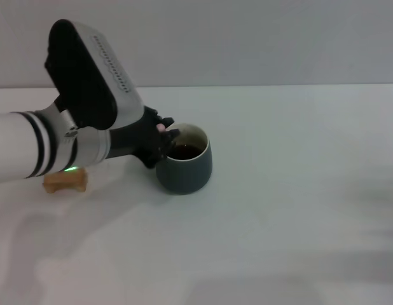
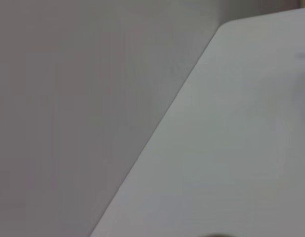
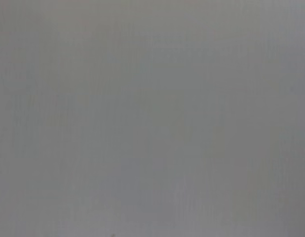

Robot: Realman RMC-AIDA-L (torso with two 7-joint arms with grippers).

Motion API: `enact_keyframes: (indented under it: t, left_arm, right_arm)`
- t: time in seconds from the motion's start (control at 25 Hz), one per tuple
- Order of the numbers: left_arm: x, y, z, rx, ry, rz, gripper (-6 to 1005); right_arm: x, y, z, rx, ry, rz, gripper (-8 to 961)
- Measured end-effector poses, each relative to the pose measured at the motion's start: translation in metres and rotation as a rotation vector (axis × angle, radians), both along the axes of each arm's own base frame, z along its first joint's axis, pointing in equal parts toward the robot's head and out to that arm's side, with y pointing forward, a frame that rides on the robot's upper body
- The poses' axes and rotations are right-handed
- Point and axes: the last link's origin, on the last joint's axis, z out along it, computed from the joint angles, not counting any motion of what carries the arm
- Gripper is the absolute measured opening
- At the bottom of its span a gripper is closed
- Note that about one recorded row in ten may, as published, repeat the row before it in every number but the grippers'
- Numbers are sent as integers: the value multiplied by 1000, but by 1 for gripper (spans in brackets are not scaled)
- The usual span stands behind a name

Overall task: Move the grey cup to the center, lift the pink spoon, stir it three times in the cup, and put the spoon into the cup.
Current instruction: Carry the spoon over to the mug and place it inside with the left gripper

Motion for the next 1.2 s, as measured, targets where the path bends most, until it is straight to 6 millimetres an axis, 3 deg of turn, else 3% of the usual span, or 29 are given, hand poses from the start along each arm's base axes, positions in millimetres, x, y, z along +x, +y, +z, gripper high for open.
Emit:
enact_keyframes:
  t: [0.08, 0.2, 0.32, 0.56, 0.84, 1.2]
  left_arm:
    - [17, 8, -6, -3, -11, -49, 145]
    - [17, 8, -6, -3, -11, -49, 145]
    - [31, 2, -25, -61, -3, -99, 145]
    - [19, -4, -26, -65, 4, -68, 146]
    - [-2, 0, -7, -7, 0, 0, 145]
    - [7, 15, -13, -14, 13, -32, 146]
  right_arm:
    - [0, 0, 0, 0, 0, 0, -1]
    - [1, -1, 0, -1, 0, -2, -1]
    - [1, -2, -1, -1, 1, -3, -1]
    - [0, -1, -1, -1, 2, -1, 0]
    - [-2, 2, -2, -7, 2, 3, 0]
    - [-3, 2, -4, -9, 9, 5, 0]
